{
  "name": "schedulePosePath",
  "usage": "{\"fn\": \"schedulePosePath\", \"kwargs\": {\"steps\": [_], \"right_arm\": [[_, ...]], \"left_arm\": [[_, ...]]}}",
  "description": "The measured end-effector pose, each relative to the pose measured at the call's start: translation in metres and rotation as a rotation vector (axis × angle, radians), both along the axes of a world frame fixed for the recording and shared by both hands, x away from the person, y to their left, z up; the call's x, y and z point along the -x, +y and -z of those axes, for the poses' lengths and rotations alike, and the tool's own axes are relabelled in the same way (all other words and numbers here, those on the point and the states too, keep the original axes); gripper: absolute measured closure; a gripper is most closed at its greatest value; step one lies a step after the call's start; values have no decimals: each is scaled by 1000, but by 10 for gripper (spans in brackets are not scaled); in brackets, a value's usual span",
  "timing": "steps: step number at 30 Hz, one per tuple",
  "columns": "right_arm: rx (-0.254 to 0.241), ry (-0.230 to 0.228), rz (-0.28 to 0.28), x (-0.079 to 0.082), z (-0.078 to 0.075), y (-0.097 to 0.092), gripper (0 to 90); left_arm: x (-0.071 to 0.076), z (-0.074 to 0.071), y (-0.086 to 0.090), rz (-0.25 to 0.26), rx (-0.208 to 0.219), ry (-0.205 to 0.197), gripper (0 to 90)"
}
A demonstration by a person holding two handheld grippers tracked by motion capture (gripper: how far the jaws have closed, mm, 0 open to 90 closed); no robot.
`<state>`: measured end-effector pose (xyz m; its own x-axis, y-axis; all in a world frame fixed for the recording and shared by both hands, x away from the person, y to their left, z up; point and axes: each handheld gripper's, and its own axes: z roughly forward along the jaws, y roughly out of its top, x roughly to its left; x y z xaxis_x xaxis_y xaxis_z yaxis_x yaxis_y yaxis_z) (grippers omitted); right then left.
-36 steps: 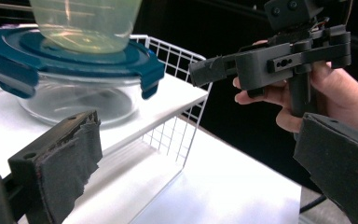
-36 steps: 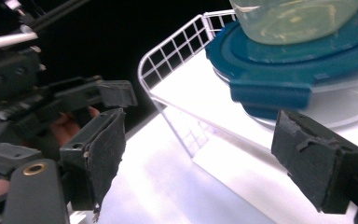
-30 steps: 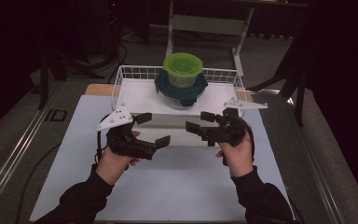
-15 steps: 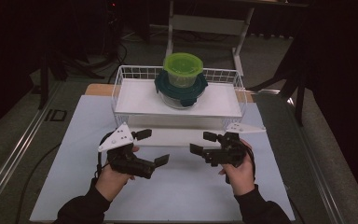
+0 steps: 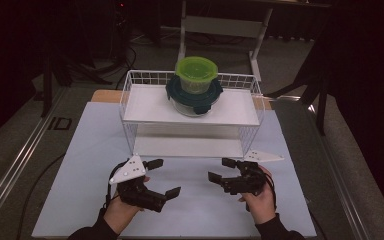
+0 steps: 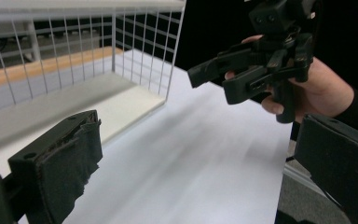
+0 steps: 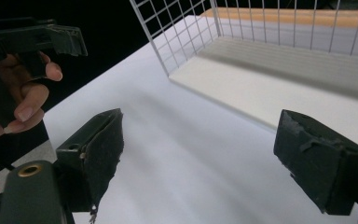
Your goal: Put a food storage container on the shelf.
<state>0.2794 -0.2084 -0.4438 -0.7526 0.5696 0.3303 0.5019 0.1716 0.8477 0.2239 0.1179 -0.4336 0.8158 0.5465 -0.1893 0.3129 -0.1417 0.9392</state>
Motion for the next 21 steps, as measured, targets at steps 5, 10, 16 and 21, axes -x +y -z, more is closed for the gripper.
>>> {"fn": "schedulePosePath", "kwargs": {"steps": [5, 10, 16, 21], "right_arm": [[31, -6, 6, 5, 10, -6, 152], [39, 11, 17, 9, 20, -15, 151], [41, 18, 34, 13, 26, -28, 151], [35, 32, 46, 17, 34, -38, 150]], "left_arm": [[5, 13, 2, -8, -36, -3, 6], [8, 25, 7, -7, -41, 14, 6], [14, 37, 7, 3, -80, -3, 6], [15, 44, 10, -2, -69, 4, 6]]}}
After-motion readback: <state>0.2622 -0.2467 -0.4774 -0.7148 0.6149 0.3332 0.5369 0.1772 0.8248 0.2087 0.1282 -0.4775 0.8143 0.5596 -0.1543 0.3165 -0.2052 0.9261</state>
